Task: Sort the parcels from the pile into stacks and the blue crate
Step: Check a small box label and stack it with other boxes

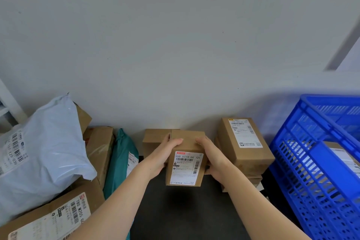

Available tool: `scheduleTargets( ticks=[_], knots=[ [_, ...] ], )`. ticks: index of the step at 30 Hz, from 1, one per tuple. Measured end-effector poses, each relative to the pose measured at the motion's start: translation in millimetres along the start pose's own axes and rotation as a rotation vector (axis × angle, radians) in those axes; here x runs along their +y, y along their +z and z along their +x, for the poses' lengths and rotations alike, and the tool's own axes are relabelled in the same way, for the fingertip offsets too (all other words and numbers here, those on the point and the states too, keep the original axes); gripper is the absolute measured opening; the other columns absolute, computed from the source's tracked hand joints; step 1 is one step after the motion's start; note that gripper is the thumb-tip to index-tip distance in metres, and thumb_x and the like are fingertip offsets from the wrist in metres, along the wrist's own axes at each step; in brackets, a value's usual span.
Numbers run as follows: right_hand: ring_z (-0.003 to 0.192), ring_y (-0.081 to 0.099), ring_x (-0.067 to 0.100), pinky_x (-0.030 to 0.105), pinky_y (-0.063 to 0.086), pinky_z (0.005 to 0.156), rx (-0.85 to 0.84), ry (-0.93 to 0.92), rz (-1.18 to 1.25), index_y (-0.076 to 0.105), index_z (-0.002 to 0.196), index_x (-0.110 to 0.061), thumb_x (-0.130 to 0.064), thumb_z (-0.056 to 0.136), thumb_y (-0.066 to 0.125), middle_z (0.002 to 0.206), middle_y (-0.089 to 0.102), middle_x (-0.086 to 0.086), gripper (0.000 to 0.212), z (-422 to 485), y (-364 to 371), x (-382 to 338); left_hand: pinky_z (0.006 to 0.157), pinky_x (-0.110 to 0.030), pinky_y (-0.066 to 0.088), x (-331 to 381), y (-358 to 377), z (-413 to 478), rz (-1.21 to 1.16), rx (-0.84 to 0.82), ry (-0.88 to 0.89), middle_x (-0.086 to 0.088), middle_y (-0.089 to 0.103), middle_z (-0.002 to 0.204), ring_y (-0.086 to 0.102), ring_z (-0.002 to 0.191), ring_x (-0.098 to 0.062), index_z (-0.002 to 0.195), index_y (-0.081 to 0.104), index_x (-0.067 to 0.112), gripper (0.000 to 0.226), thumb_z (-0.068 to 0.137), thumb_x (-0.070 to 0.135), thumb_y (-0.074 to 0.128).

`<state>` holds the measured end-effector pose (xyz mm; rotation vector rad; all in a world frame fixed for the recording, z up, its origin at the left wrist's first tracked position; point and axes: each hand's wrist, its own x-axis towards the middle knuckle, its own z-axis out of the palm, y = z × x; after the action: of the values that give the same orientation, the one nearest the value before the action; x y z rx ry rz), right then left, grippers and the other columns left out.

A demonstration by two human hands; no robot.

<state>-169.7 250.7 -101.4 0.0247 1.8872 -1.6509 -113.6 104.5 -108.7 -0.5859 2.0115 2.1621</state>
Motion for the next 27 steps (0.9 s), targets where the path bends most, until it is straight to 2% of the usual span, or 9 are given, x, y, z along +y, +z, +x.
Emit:
scheduleTargets(
  ticks=[3,5,9,11,17,20,23,27],
  knots=[
    [0.104,0.056,0.025,0.045,0.047,0.09,0.01,0.011,-0.021,0.042,0.132,-0.034,-0.039,0.1,0.042,0.115,0.059,0.007,0.033,2,0,3,0.099,-0.041,0.04,-3,0,1,-0.014,-0.008,-0.001,-0.006,0.061,0.112,0.057,0.105,-0.021,0.126,0.041,0.035,0.03,0.097,0.039,0.048],
    [0.104,0.057,0.025,0.047,0.046,0.095,0.019,0.019,-0.038,0.042,0.133,-0.032,-0.039,0.099,0.043,0.115,0.06,0.007,0.034,4,0,7,0.094,-0.037,0.041,-6,1,2,-0.025,-0.009,0.0,-0.005,0.062,0.111,0.058,0.103,-0.019,0.127,0.043,0.035,0.031,0.097,0.036,0.049],
    [0.107,0.058,0.025,0.049,0.043,0.102,0.013,0.037,-0.067,0.044,0.132,-0.029,-0.036,0.098,0.047,0.116,0.061,0.005,0.035,8,-1,23,0.105,-0.042,0.04,-23,1,4,-0.057,-0.011,-0.011,-0.003,0.063,0.116,0.06,0.108,-0.02,0.124,0.043,0.04,0.031,0.098,0.026,0.05],
    [0.106,0.059,0.023,0.045,0.045,0.1,0.0,0.052,-0.06,0.042,0.135,-0.029,-0.034,0.098,0.048,0.117,0.061,0.004,0.038,9,-2,34,0.102,-0.039,0.043,-33,2,4,-0.046,-0.018,-0.022,-0.003,0.062,0.118,0.06,0.109,-0.02,0.129,0.042,0.035,0.034,0.098,0.022,0.05],
    [0.106,0.061,0.021,0.036,0.049,0.088,-0.019,0.079,-0.063,0.041,0.137,-0.027,-0.032,0.098,0.049,0.118,0.062,0.002,0.041,18,-5,56,0.077,-0.025,0.047,-44,4,7,-0.011,-0.024,-0.037,-0.002,0.063,0.119,0.062,0.104,-0.016,0.131,0.043,0.028,0.036,0.098,0.018,0.051],
    [0.105,0.061,0.02,0.031,0.05,0.08,-0.023,0.084,-0.075,0.041,0.137,-0.026,-0.03,0.098,0.051,0.119,0.062,0.002,0.041,20,-4,59,0.076,-0.024,0.047,-49,5,9,-0.006,-0.009,-0.053,0.001,0.062,0.119,0.062,0.104,-0.013,0.133,0.04,0.029,0.039,0.098,0.018,0.053],
    [0.106,0.061,0.021,0.034,0.051,0.087,-0.029,0.091,-0.099,0.039,0.139,-0.025,-0.03,0.096,0.054,0.121,0.061,0.003,0.046,24,-4,65,0.076,-0.023,0.047,-54,6,11,0.004,0.003,-0.073,0.003,0.061,0.119,0.061,0.104,-0.012,0.135,0.037,0.03,0.042,0.098,0.019,0.053],
    [0.106,0.062,0.02,0.034,0.051,0.087,-0.04,0.1,-0.098,0.04,0.139,-0.026,-0.029,0.095,0.055,0.12,0.062,0.003,0.047,27,-4,70,0.079,-0.025,0.047,-60,6,14,0.015,0.014,-0.094,0.001,0.061,0.12,0.061,0.106,-0.013,0.136,0.038,0.028,0.042,0.098,0.017,0.053]
  ],
)
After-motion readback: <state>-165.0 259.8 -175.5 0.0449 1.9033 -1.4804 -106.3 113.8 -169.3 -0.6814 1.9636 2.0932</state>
